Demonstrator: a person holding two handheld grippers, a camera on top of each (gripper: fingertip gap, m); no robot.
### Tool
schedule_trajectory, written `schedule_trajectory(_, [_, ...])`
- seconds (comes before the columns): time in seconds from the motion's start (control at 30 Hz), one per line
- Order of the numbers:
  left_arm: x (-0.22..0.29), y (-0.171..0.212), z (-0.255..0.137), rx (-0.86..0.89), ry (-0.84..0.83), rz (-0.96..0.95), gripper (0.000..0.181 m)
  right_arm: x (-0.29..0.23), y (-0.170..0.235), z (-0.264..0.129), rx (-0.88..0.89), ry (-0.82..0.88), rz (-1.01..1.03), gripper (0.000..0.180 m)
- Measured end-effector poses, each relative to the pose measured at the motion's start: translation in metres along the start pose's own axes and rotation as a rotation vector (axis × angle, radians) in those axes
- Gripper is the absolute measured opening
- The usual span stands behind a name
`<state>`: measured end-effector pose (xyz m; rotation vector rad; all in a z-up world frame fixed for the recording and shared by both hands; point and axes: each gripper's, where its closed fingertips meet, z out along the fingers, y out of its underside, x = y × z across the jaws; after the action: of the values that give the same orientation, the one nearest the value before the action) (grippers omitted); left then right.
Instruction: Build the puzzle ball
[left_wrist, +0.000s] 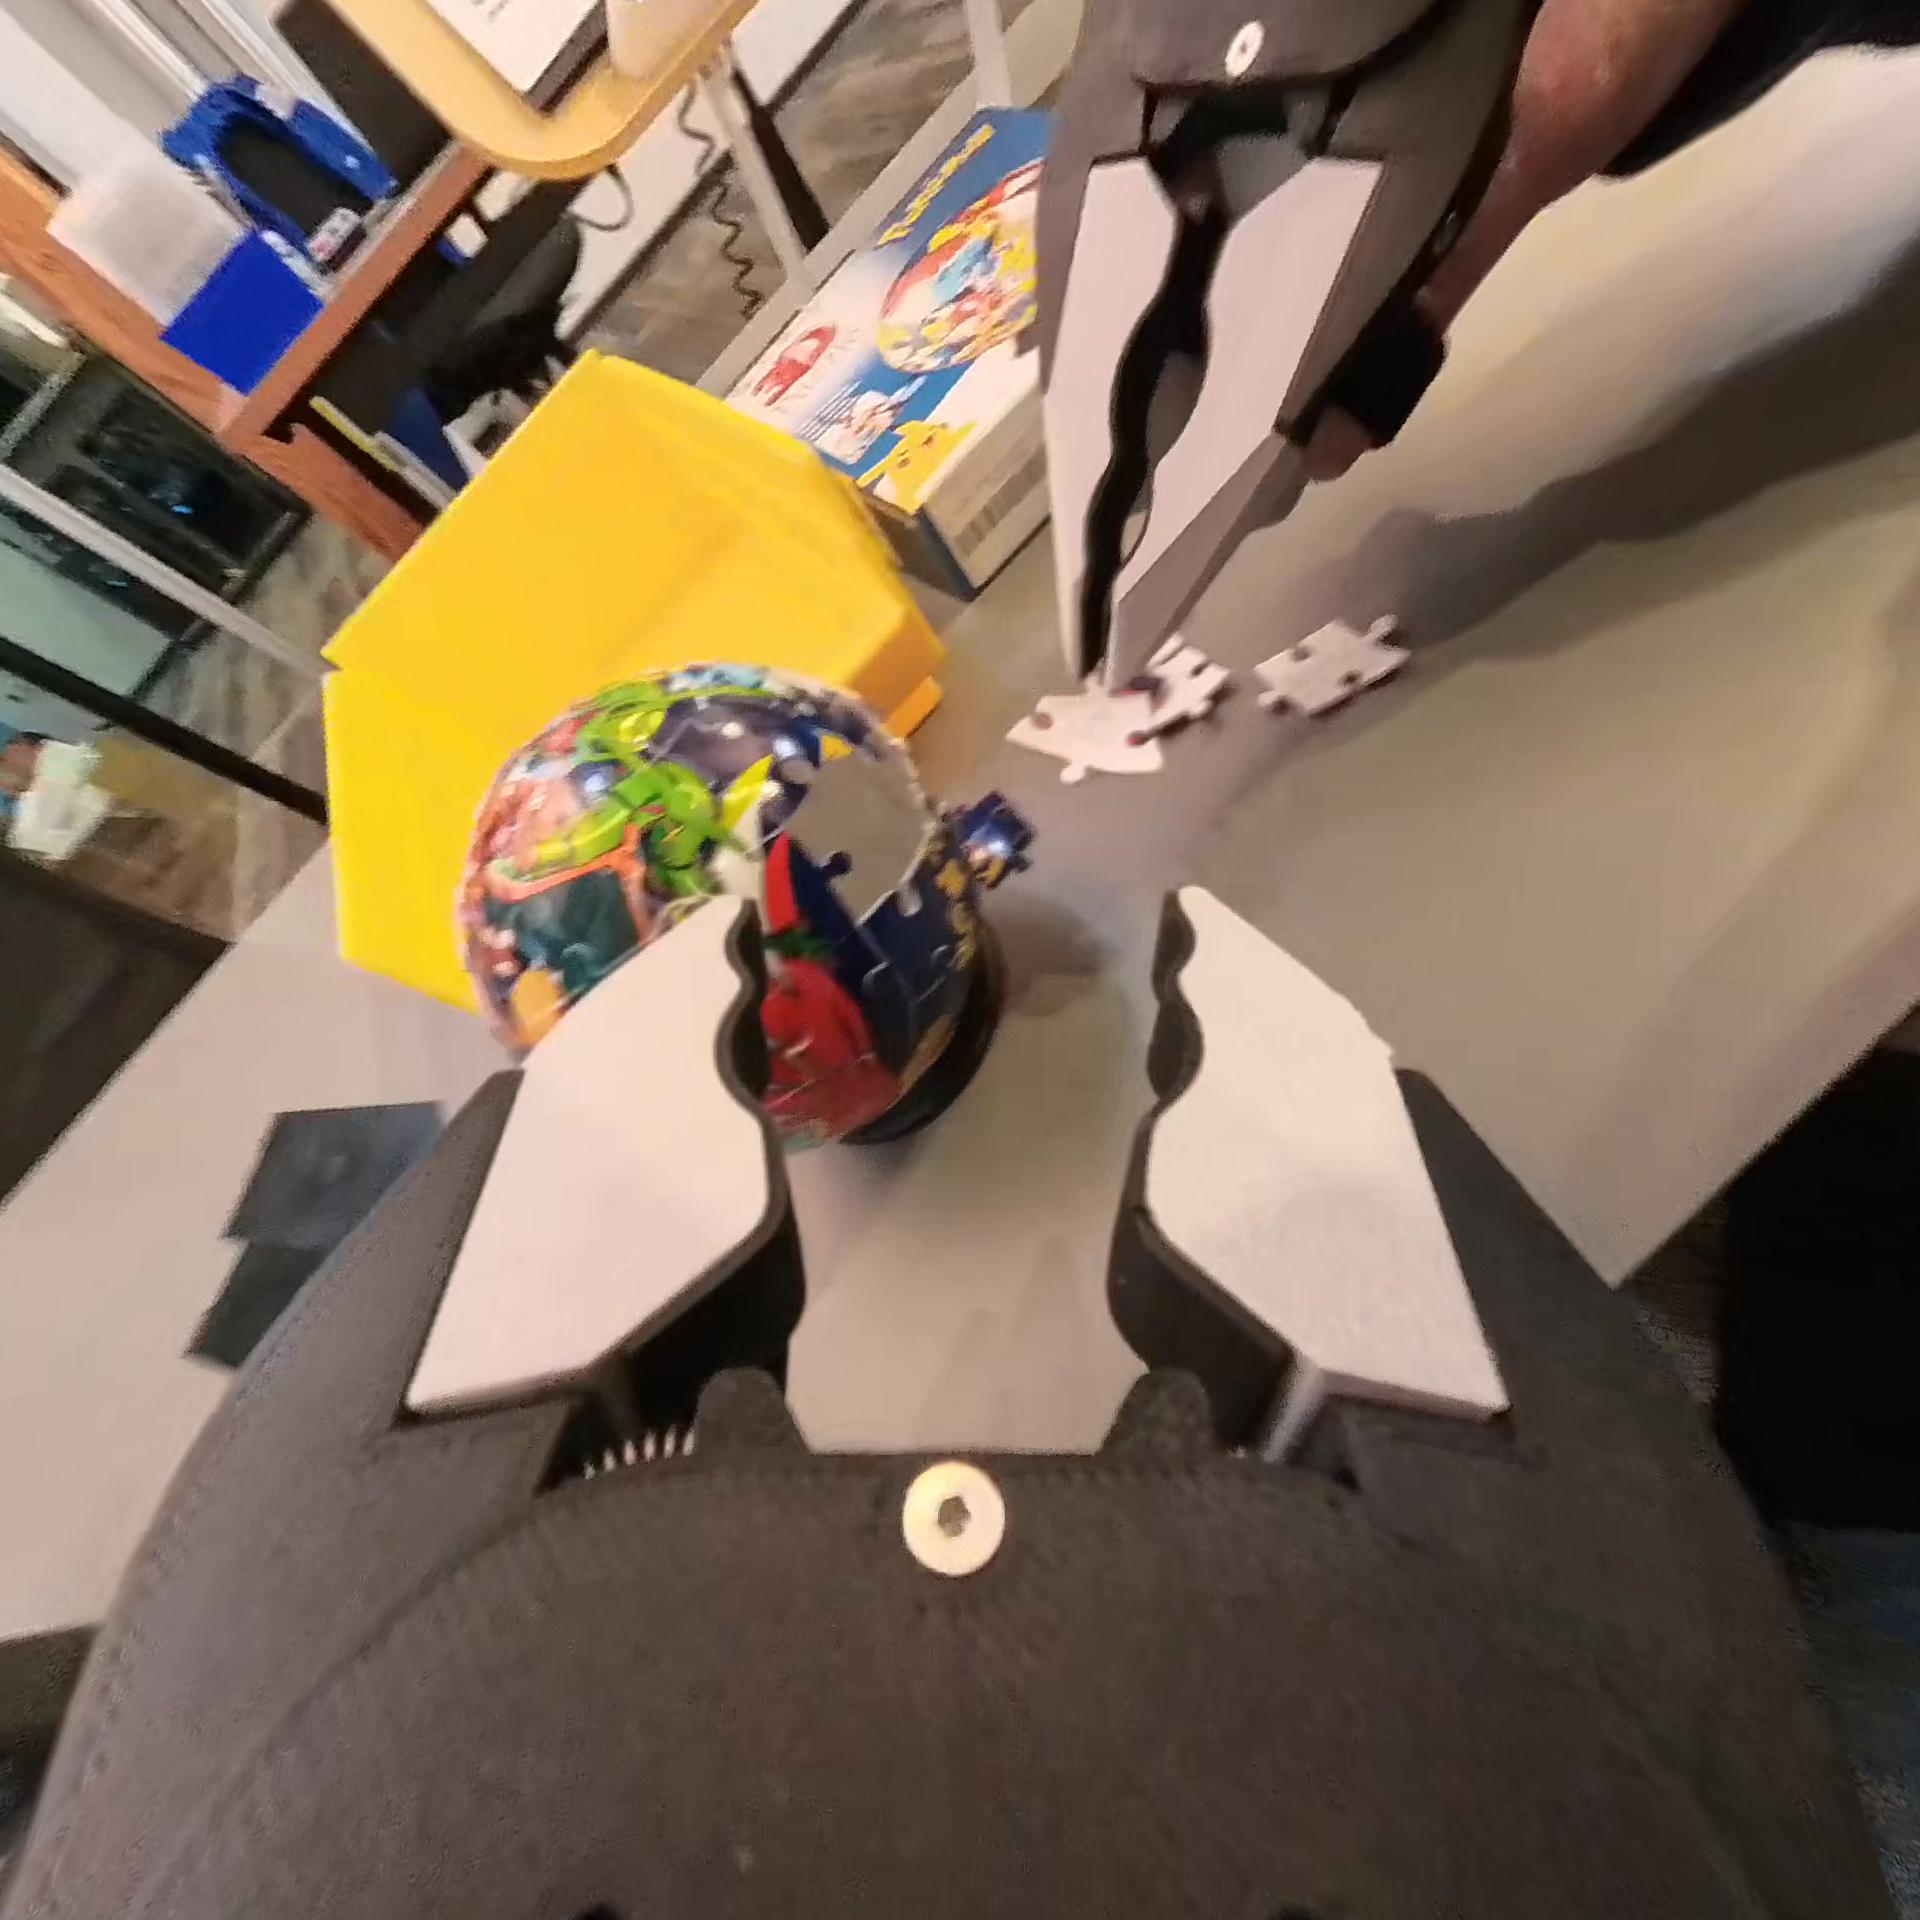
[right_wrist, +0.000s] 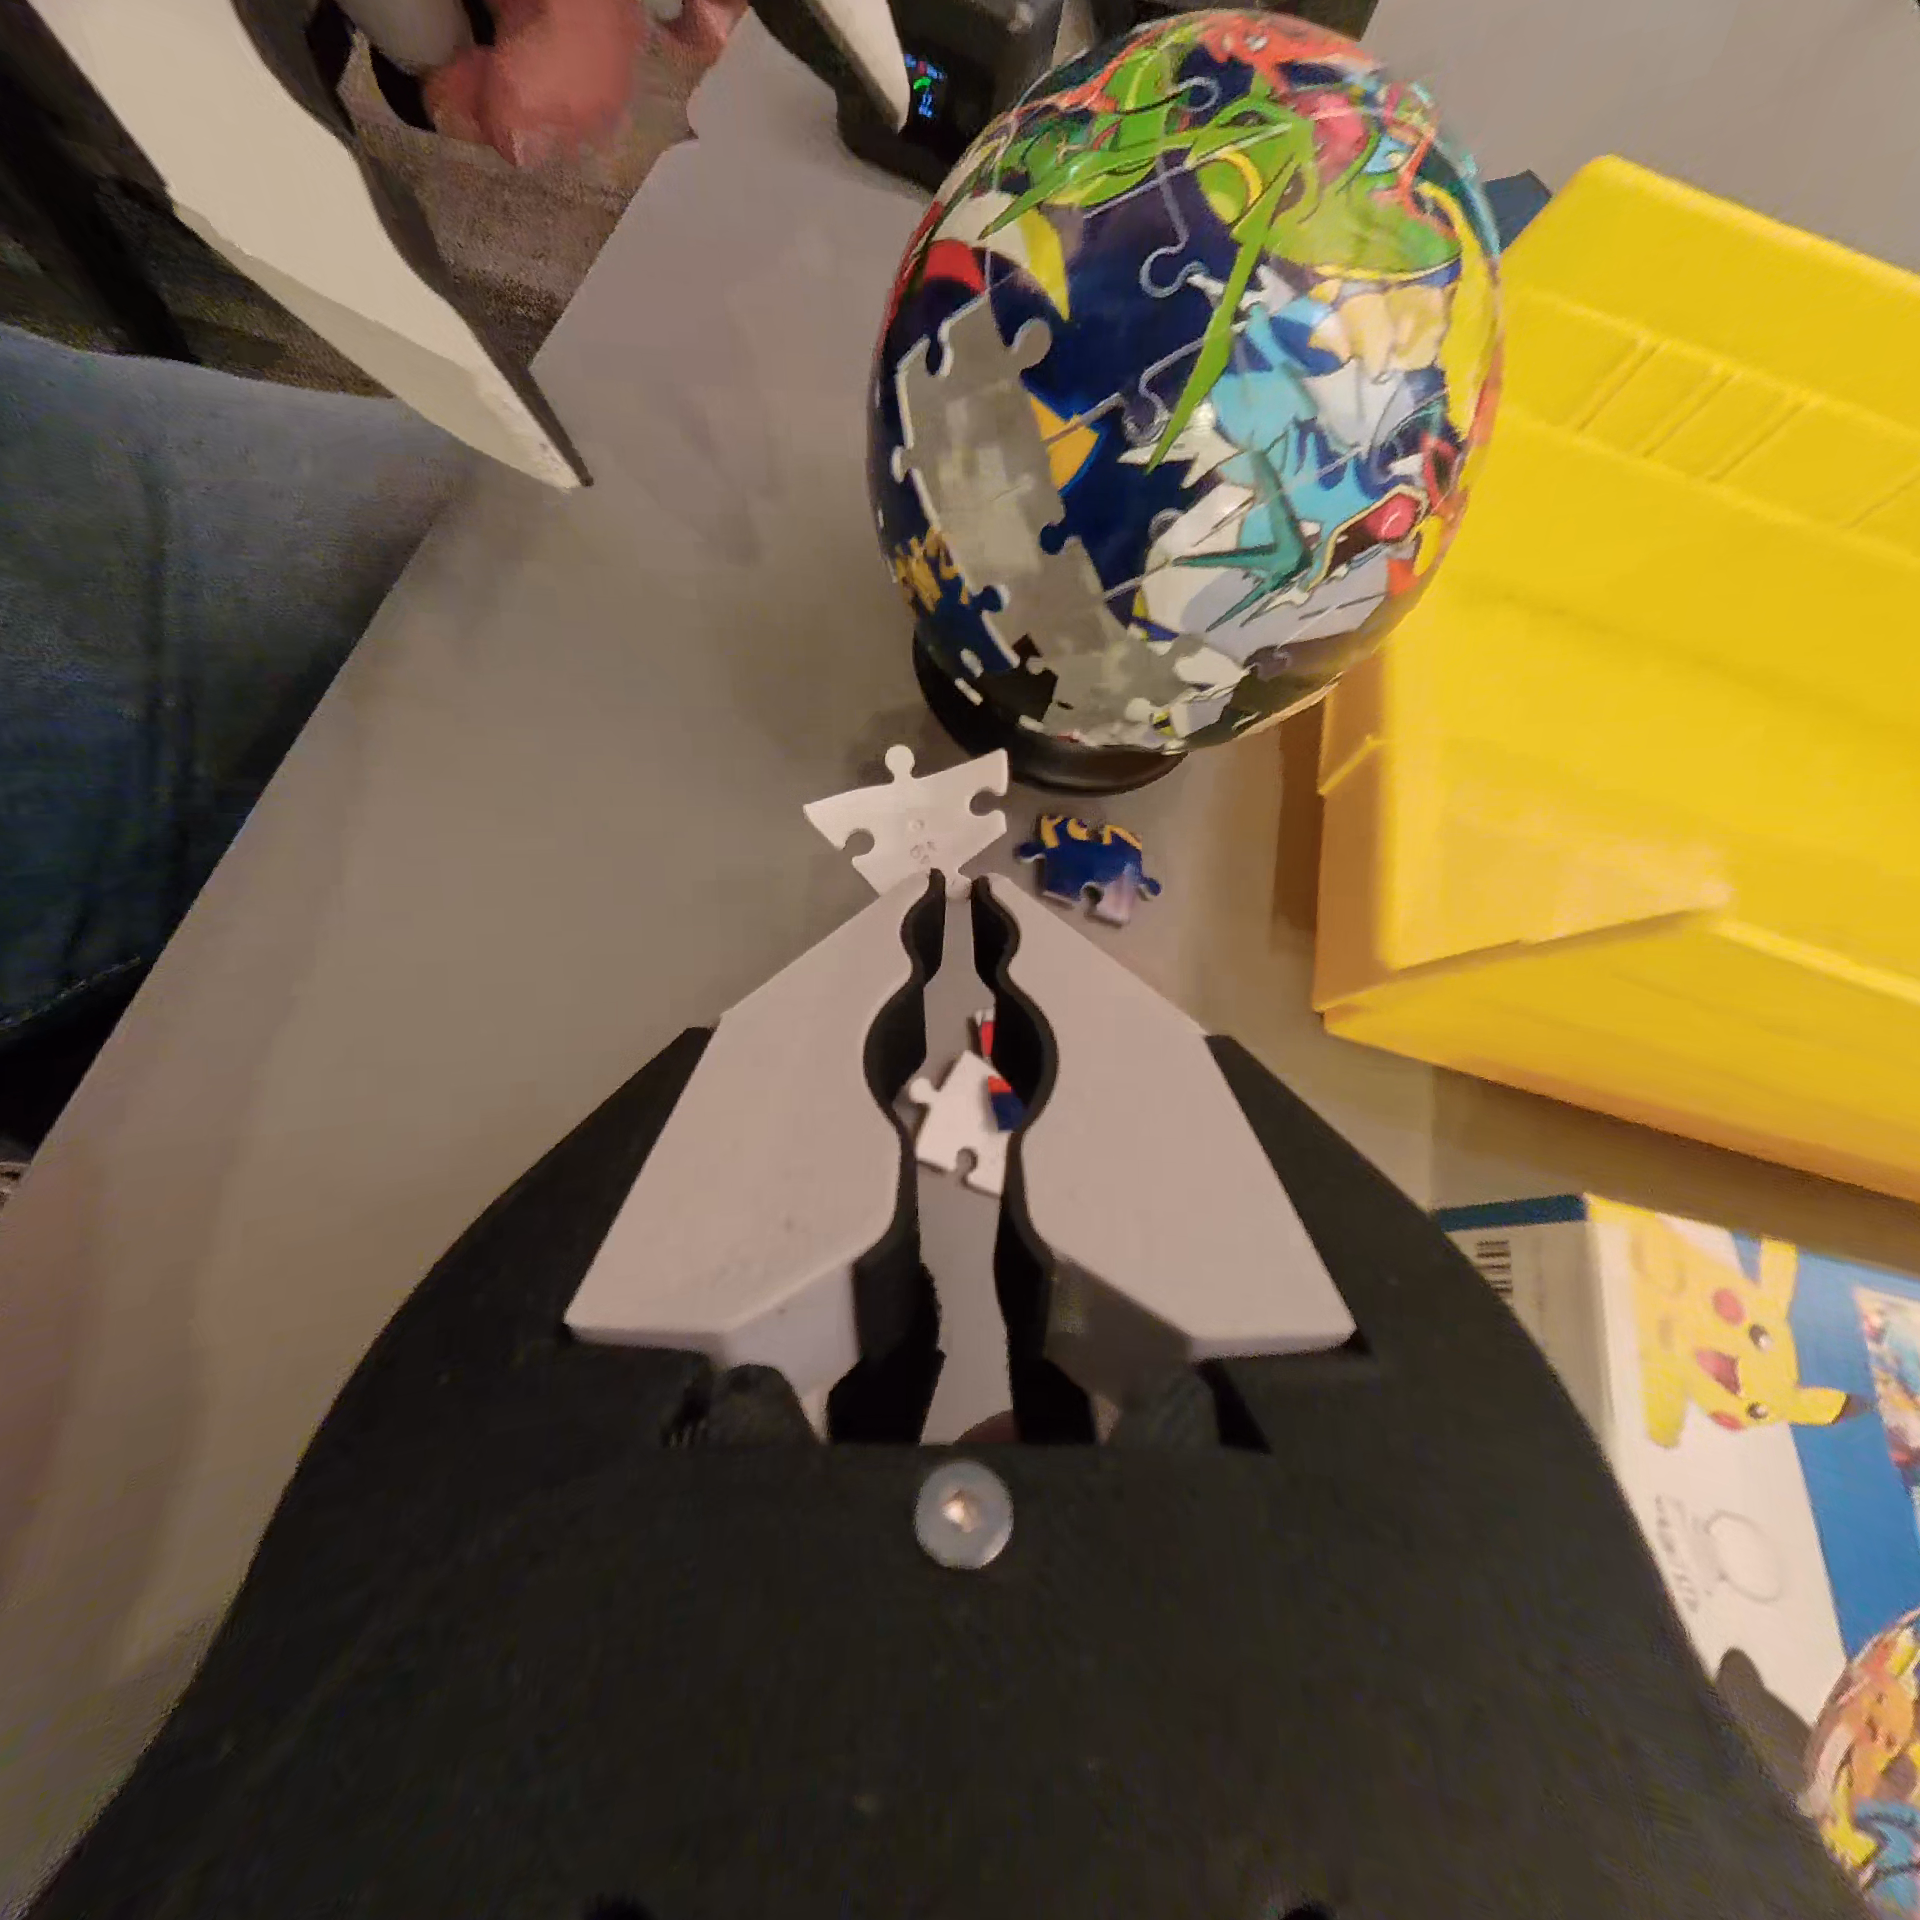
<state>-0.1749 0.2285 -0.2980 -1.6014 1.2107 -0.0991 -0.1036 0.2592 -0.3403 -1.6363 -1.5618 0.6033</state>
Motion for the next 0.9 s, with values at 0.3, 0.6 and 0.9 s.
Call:
schedule_trajectory(0.3, [-0.036,0.03,0.006,-0.031,-0.036,-0.052,0.106,0.014,0.001,0.008,-0.011,0.021,-0.059,0.003])
schedule_trajectory(0.6, [-0.051,0.047,0.017,-0.044,-0.013,-0.073,0.123,0.018,0.001,0.014,-0.001,0.023,-0.07,0.003])
schedule_trajectory(0.9, [-0.051,0.049,0.022,-0.029,0.018,-0.1,0.128,0.015,0.001,0.012,0.012,0.023,0.028,0.003])
